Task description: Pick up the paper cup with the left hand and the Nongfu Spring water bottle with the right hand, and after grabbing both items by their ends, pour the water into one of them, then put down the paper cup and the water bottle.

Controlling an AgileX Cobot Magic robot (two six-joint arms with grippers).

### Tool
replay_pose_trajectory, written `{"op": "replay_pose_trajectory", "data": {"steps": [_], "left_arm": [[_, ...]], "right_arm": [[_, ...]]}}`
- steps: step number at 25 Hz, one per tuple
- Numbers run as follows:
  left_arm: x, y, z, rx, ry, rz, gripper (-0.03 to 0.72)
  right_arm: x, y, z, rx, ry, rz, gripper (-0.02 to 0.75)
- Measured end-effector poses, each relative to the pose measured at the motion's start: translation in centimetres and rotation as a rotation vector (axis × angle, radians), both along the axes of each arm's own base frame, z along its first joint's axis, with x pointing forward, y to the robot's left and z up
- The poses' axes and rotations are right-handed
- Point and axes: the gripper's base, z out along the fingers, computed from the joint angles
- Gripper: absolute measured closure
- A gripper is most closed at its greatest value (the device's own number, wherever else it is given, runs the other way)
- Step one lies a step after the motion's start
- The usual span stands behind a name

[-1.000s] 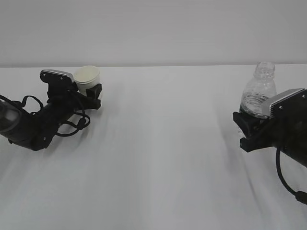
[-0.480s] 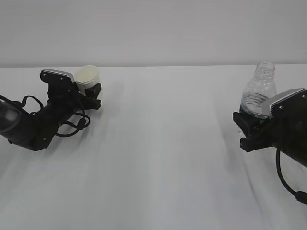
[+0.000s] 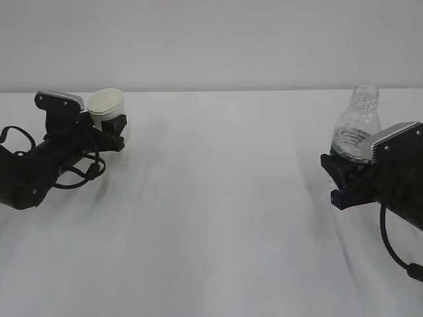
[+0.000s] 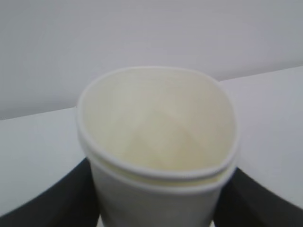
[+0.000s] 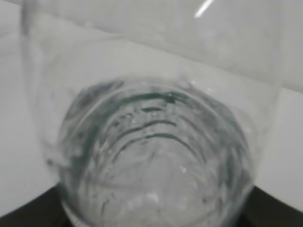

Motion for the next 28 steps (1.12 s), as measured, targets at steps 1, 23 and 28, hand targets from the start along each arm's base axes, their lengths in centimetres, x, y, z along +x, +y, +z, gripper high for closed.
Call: {"op": "replay_pose_trajectory", "data": {"steps": [1,23,28], "left_arm": [[-0.3,0.0,0.2,-0.004,0.005,-0.005,0.232],[-6.4,-2.2,3.9,-0.013,0.067,-0.372,0.232],[-7.2,-3.0,4.3,-0.026,0.061,-0.487,0.232]], "right_arm": [[0.0,0.0,0.0,0.0,0.0,0.0,0.318],[0.0,0.0,0.0,0.0,0.0,0.0,0.318],[0.0,0.0,0.0,0.0,0.0,0.0,0.318]]}}
